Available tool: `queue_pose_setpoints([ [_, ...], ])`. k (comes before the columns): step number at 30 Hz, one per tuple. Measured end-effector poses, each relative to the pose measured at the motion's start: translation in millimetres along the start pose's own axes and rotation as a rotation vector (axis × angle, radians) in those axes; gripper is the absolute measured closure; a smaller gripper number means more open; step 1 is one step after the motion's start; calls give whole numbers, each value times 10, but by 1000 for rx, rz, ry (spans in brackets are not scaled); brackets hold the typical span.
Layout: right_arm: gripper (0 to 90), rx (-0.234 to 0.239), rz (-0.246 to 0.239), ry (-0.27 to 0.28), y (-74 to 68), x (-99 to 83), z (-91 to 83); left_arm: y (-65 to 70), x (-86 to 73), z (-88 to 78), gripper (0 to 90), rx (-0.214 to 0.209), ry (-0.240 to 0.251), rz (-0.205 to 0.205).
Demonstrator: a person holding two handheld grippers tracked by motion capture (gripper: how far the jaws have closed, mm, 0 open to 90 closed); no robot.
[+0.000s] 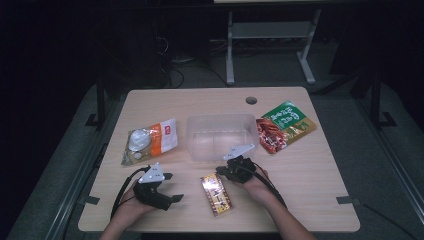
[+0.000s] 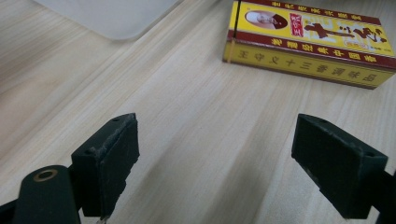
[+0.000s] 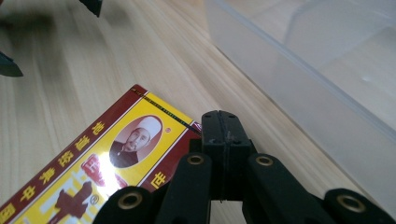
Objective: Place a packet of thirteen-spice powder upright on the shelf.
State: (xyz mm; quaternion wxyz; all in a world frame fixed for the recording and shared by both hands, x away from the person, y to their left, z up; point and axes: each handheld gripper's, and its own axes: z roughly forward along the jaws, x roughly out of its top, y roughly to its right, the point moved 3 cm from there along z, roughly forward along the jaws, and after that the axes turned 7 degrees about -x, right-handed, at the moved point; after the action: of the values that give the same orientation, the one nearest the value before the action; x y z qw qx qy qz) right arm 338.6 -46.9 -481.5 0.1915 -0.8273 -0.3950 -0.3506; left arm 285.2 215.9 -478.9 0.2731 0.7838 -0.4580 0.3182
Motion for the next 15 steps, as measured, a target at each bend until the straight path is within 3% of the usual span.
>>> queue_pose_setpoints([
  [9,900,50,-28,8,-167,182,182,-2,-6,-1,144,0,8,-3],
  [11,899,54,-55,-3,-232,195,226,-4,-9,-3,144,2,6,-1],
  [15,899,42,-66,-2,-256,193,66,-9,-11,-7,144,4,3,0],
])
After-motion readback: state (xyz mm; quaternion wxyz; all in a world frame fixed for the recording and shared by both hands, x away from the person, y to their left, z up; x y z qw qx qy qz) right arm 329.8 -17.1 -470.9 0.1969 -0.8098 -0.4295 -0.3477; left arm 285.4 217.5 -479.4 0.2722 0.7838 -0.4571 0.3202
